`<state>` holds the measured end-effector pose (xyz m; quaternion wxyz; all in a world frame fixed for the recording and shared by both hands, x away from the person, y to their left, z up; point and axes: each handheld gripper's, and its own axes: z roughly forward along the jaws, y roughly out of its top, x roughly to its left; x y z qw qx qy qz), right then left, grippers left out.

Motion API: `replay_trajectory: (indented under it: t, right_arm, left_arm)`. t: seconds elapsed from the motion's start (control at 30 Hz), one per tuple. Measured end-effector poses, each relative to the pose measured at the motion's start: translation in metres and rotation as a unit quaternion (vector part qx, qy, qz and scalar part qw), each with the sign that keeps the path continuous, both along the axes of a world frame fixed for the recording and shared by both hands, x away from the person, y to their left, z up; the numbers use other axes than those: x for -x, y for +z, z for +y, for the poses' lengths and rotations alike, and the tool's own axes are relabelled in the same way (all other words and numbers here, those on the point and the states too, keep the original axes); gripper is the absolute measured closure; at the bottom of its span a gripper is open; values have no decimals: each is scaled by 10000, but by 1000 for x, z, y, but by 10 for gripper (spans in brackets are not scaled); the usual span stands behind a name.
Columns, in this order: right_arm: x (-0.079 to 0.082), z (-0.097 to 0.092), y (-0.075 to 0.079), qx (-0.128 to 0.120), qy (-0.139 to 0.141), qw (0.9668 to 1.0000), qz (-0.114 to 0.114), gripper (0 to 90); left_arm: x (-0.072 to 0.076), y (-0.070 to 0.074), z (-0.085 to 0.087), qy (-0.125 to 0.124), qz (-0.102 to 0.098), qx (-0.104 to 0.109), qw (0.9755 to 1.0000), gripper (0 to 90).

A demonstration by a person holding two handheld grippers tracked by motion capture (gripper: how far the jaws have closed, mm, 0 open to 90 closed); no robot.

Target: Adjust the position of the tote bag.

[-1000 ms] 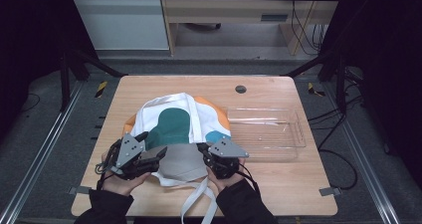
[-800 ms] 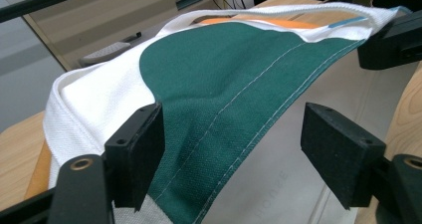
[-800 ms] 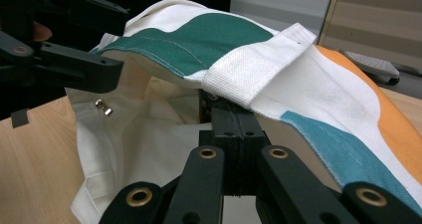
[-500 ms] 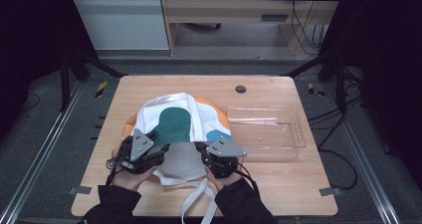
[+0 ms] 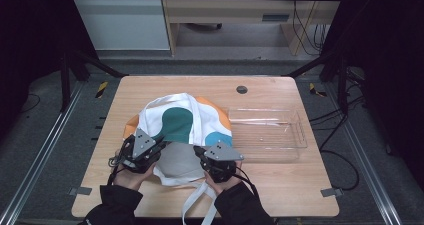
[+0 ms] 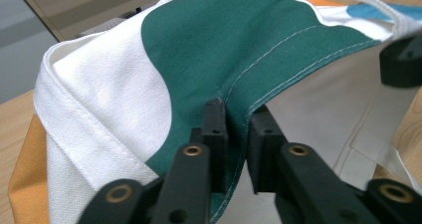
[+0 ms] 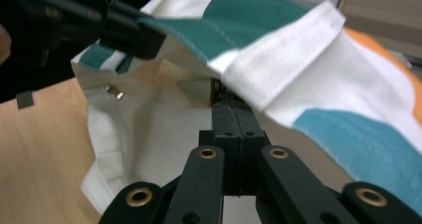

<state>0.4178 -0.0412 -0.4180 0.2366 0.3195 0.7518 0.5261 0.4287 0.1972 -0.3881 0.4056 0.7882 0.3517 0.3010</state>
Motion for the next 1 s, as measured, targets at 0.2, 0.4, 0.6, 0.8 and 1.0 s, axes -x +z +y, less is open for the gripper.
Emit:
replay_trajectory:
  t: [0.2, 0.4, 0.6, 0.8, 1.0]
  right_arm:
    - [-1, 1, -15, 118, -7, 9998, 187, 900]
    - [-1, 3, -36, 188, 26, 9988, 445, 900]
    - [-1, 7, -56, 286, 62, 9972, 695, 900]
    - [-3, 13, -68, 398, 95, 9955, 859, 900]
    - [-7, 17, -74, 513, 76, 9940, 963, 900]
  left_arm:
    - [-4, -1, 2, 34, 62, 160, 9998, 857]
    - [-5, -1, 1, 79, 37, 299, 9995, 865]
    - [-6, 0, 1, 80, 53, 382, 9992, 866]
    - [-5, 1, 2, 77, 34, 421, 9991, 866]
    - [-5, 1, 3, 94, 9, 485, 9988, 867]
